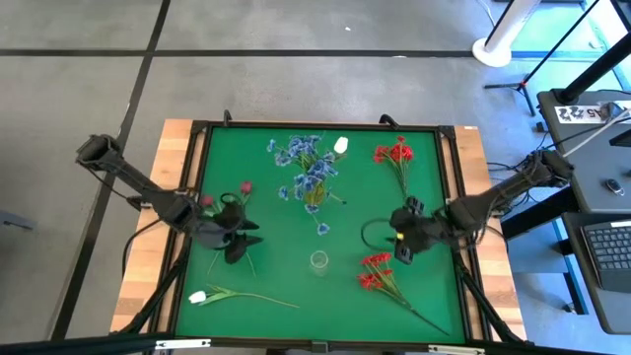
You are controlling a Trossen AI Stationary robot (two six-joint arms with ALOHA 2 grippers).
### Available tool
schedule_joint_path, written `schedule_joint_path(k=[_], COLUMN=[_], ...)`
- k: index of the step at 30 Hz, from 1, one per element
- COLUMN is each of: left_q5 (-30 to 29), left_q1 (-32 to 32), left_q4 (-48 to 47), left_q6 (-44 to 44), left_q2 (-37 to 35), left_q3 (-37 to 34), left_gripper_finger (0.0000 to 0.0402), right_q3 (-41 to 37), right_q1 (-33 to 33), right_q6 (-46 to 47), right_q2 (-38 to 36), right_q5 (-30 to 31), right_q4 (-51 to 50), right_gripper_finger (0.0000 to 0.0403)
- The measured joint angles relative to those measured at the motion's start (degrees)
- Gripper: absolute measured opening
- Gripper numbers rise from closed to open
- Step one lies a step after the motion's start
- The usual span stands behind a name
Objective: Sort flowers into vase by color
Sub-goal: Put the bottom red flowers into the transparent flower vase
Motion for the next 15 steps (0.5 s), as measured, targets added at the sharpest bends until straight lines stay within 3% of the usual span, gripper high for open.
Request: schedule_joint_path(k=[7,15], left_q5=[-6.19,-6.68], left_q1=[-4.04,-4.32], left_q4=[2.01,3.63], left_q6=[0.26,0.04], left_q2=[0.00,0.00], left_q3=[0.00,-0.02], left_gripper_finger=[0.0217,0.0217], right_q3=[-2.37,-2.72], right_q1=[8.39,10.58], right_q6=[11.91,19.38], right_q2=[0.03,1.25], right_q5=[0.34,-0.80], right_q4=[2.35,2.93], right_gripper_finger=[0.0261,0.0261])
